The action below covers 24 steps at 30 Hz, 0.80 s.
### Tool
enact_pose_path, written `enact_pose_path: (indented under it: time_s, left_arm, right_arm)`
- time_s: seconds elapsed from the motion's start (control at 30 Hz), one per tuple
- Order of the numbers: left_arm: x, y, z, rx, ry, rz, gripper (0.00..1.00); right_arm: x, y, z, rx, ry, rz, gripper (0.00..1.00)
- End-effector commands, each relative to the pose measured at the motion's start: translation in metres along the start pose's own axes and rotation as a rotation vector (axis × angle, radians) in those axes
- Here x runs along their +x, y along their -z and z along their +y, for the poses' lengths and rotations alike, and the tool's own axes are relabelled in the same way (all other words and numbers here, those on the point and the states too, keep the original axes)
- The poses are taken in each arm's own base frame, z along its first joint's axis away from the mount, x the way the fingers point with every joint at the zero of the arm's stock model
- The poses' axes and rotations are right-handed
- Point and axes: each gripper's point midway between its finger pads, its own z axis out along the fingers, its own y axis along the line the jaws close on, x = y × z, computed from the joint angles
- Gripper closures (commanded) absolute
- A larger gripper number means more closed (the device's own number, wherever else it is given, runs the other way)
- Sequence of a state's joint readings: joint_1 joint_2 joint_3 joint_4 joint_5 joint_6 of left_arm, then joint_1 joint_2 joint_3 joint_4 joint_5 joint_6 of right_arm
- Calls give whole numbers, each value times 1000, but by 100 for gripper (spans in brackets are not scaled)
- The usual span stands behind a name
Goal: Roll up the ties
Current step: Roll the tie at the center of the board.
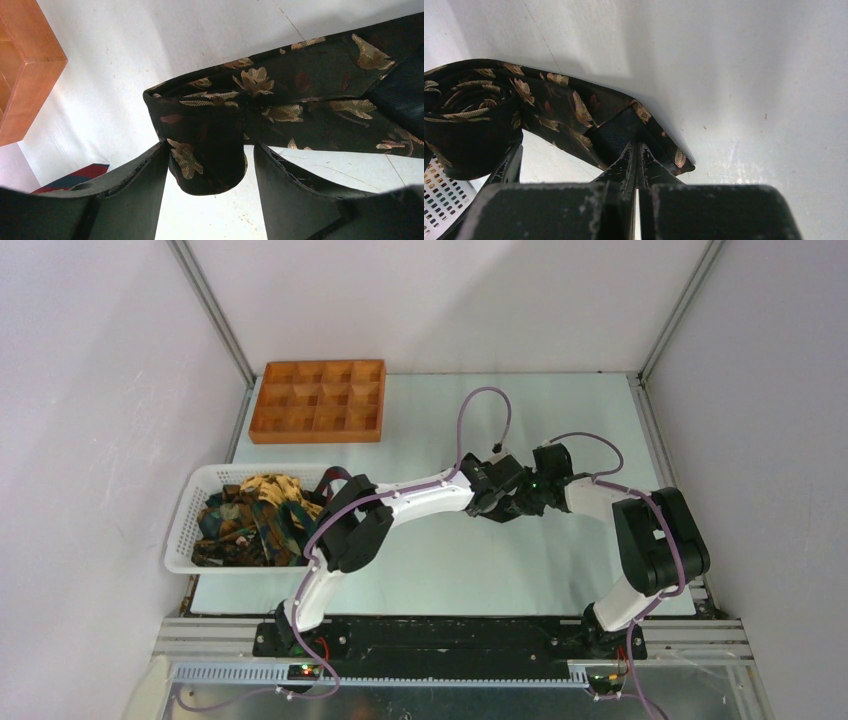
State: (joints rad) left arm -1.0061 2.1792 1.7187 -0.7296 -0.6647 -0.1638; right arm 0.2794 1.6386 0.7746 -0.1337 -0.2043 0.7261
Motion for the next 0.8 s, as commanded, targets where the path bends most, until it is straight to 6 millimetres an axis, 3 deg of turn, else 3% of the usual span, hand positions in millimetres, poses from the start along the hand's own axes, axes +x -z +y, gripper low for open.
enact_pose_path:
  time_s: [0.0, 0.77]
  left_arm:
    - [-15, 12, 1, 24, 10, -28, 32]
    - [-29, 31, 10, 34, 45, -61, 30]
  right_arm:
    - [-2, -6, -24, 100, 4, -6, 100]
    - [-2, -7, -24, 98, 5, -5, 100]
